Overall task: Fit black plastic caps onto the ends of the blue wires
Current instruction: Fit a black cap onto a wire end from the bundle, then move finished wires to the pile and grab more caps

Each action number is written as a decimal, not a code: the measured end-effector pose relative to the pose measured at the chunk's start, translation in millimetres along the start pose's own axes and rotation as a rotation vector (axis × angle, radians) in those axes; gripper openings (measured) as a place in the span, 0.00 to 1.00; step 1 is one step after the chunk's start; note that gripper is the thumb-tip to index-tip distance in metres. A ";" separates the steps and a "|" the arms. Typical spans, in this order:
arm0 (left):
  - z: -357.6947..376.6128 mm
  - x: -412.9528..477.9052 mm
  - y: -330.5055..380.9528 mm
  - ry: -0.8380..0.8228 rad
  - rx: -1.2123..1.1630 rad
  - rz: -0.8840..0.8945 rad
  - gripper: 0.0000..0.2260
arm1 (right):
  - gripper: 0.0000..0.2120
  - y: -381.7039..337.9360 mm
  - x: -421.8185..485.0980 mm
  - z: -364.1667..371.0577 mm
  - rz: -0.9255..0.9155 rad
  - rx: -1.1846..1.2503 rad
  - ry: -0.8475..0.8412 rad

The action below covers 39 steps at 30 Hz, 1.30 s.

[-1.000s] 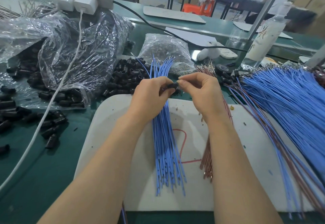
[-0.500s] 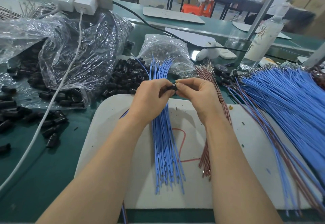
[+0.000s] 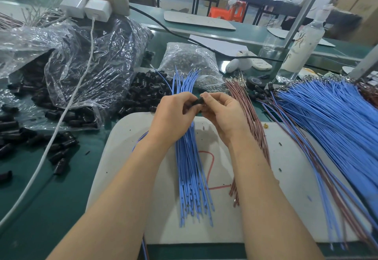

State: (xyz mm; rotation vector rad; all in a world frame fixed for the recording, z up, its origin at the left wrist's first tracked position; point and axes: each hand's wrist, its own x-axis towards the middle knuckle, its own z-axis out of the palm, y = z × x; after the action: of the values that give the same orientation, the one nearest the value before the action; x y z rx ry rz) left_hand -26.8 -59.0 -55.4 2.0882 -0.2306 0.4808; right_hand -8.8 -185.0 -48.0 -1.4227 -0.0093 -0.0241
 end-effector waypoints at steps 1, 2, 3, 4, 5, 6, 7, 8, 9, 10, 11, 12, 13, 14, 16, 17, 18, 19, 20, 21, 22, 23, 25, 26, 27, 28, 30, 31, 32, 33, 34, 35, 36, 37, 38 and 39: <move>-1.5 0.3 3.9 0.027 -0.017 -0.012 0.04 | 0.04 -2.6 -0.9 2.9 0.000 0.033 0.004; -3.6 1.0 8.8 0.062 -0.034 -0.021 0.04 | 0.06 -5.8 -2.1 5.7 0.020 0.082 -0.018; -6.6 2.5 15.3 0.100 -0.053 -0.025 0.05 | 0.12 -9.5 -4.7 8.1 0.062 0.131 -0.074; -10.5 5.4 23.1 0.136 -0.076 -0.024 0.06 | 0.18 -14.2 -8.1 10.0 0.118 0.164 -0.159; -15.7 9.7 32.5 0.166 -0.100 -0.017 0.07 | 0.24 -19.8 -13.2 11.2 0.173 0.186 -0.256; -21.6 15.9 43.2 0.190 -0.129 -0.004 0.07 | 0.26 -26.1 -19.2 12.2 0.216 0.207 -0.342; -28.2 23.4 54.4 0.211 -0.169 0.010 0.07 | 0.26 -32.8 -25.8 12.5 0.245 0.228 -0.403; -34.6 31.8 66.7 0.239 -0.229 0.016 0.08 | 0.25 -40.7 -32.4 10.9 0.256 0.227 -0.438; -40.4 40.2 79.9 0.272 -0.311 0.011 0.07 | 0.23 -49.7 -38.8 6.8 0.249 0.205 -0.450; -44.9 47.8 92.3 0.307 -0.407 0.003 0.07 | 0.21 -58.6 -45.1 -0.6 0.219 0.172 -0.446; -46.9 54.1 104.2 0.341 -0.495 -0.002 0.05 | 0.19 -67.4 -51.9 -11.2 0.171 0.140 -0.436; -46.6 59.2 114.9 0.366 -0.574 -0.007 0.04 | 0.17 -76.7 -59.2 -24.3 0.118 0.108 -0.417; -43.7 62.9 124.7 0.378 -0.648 -0.021 0.03 | 0.14 -86.4 -67.5 -38.7 0.073 0.080 -0.391; -37.4 66.7 132.7 0.378 -0.735 -0.048 0.03 | 0.12 -95.0 -75.8 -53.9 0.039 0.057 -0.353; -16.0 73.7 143.3 0.353 -0.911 -0.148 0.04 | 0.08 -107.2 -90.2 -83.9 -0.008 -0.016 -0.217; -1.8 76.5 147.4 0.321 -0.973 -0.212 0.05 | 0.07 -109.7 -94.5 -98.2 -0.017 -0.087 -0.114; 15.8 78.0 150.3 0.263 -1.002 -0.277 0.04 | 0.06 -109.1 -95.4 -112.4 -0.021 -0.196 0.013; 35.7 77.8 152.3 0.180 -0.982 -0.342 0.04 | 0.05 -105.0 -93.1 -125.9 -0.018 -0.343 0.155; 58.4 75.2 152.1 0.063 -0.942 -0.403 0.05 | 0.04 -97.3 -87.7 -137.9 -0.005 -0.515 0.296; 82.1 69.1 150.9 -0.074 -0.876 -0.455 0.08 | 0.04 -87.2 -81.2 -148.5 0.017 -0.697 0.411; 106.4 61.5 148.4 -0.203 -0.800 -0.494 0.11 | 0.05 -75.5 -74.8 -157.3 0.050 -0.874 0.492; 129.4 52.3 144.4 -0.305 -0.711 -0.513 0.11 | 0.08 -62.4 -69.2 -164.1 0.091 -1.013 0.544; 165.0 32.5 135.6 -0.422 -0.568 -0.538 0.05 | 0.11 -38.0 -61.0 -171.3 0.158 -1.146 0.608; 177.5 24.4 130.7 -0.446 -0.519 -0.542 0.04 | 0.11 -29.1 -58.4 -173.3 0.169 -1.172 0.637; 185.0 18.7 126.6 -0.457 -0.488 -0.525 0.04 | 0.11 -23.5 -56.5 -174.3 0.165 -1.184 0.663; 189.7 15.8 122.2 -0.461 -0.469 -0.493 0.03 | 0.09 -20.2 -55.1 -175.8 0.152 -1.179 0.687; 190.5 15.5 119.2 -0.473 -0.463 -0.474 0.02 | 0.07 -19.8 -53.2 -177.0 0.141 -1.145 0.714; 187.8 16.9 119.0 -0.475 -0.478 -0.487 0.06 | 0.07 -21.7 -53.1 -176.0 0.141 -1.131 0.716; 184.9 19.5 118.1 -0.463 -0.507 -0.502 0.08 | 0.07 -24.4 -53.0 -173.7 0.133 -1.118 0.716; 179.3 22.4 118.8 -0.440 -0.551 -0.513 0.09 | 0.07 -27.8 -52.6 -169.6 0.108 -1.103 0.718; 172.5 25.9 119.3 -0.417 -0.594 -0.507 0.09 | 0.08 -32.1 -51.8 -163.6 0.065 -1.082 0.719; 162.7 29.1 120.8 -0.401 -0.632 -0.491 0.08 | 0.08 -37.5 -50.6 -155.2 0.005 -1.054 0.716; 152.6 33.3 120.6 -0.382 -0.664 -0.466 0.07 | 0.09 -43.5 -48.6 -144.8 -0.064 -1.019 0.702; 138.9 37.3 120.5 -0.358 -0.680 -0.444 0.06 | 0.09 -49.6 -45.5 -132.5 -0.125 -0.975 0.672; 124.6 41.9 118.5 -0.322 -0.691 -0.422 0.06 | 0.08 -54.8 -41.8 -118.8 -0.169 -0.928 0.626; 108.1 46.1 115.0 -0.279 -0.690 -0.405 0.05 | 0.08 -58.6 -37.8 -103.5 -0.199 -0.888 0.569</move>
State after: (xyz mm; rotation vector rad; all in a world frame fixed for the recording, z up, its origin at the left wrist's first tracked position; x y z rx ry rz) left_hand 1.7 -210.7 1.6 1.4566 -0.1053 -0.1341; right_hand -48.7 -295.6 -6.1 -2.2473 0.3703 -0.6658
